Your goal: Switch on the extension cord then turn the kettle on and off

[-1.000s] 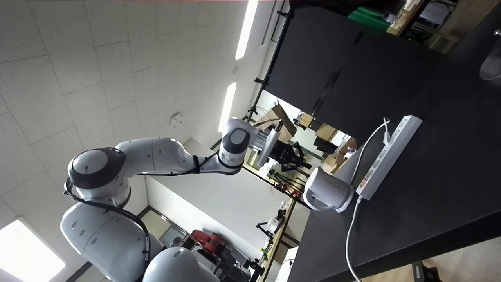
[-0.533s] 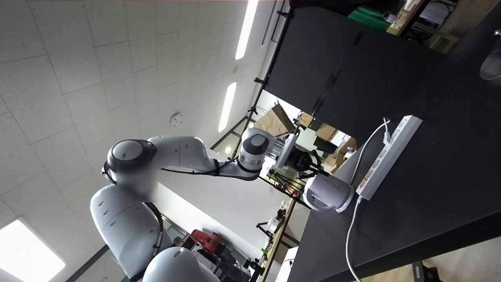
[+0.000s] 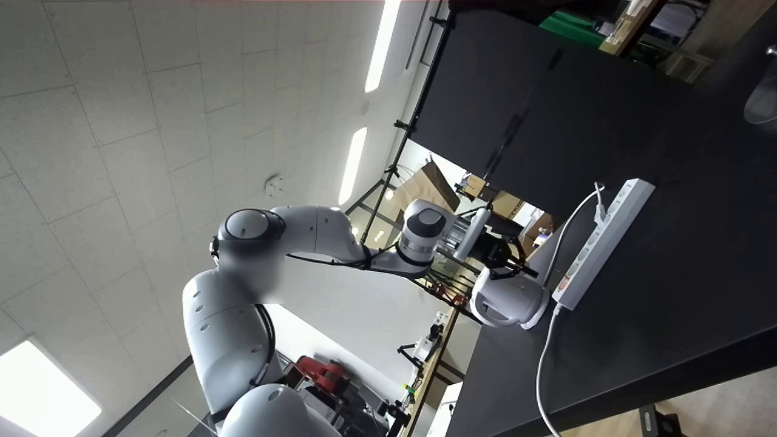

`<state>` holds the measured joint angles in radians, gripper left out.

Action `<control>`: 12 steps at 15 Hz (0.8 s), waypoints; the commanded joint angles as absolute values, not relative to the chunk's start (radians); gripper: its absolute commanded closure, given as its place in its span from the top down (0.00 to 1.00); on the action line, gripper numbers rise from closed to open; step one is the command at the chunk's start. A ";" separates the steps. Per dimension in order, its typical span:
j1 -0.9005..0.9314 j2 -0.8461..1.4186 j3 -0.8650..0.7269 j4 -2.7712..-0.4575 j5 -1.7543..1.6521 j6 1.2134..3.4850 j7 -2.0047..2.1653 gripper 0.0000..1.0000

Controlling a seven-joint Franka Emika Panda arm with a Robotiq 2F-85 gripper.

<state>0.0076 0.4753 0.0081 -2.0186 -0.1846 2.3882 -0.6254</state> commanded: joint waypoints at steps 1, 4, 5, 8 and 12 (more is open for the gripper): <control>-0.033 0.514 0.032 -1.970 -0.185 2.383 -0.622 0.00; -0.053 0.531 0.043 -1.972 -0.174 2.391 -0.627 0.00; -0.058 0.536 0.047 -1.974 -0.172 2.395 -0.627 0.00; -0.072 0.546 0.055 -1.978 -0.168 2.397 -0.631 0.00; -0.092 0.558 0.063 -1.983 -0.160 2.410 -0.639 0.00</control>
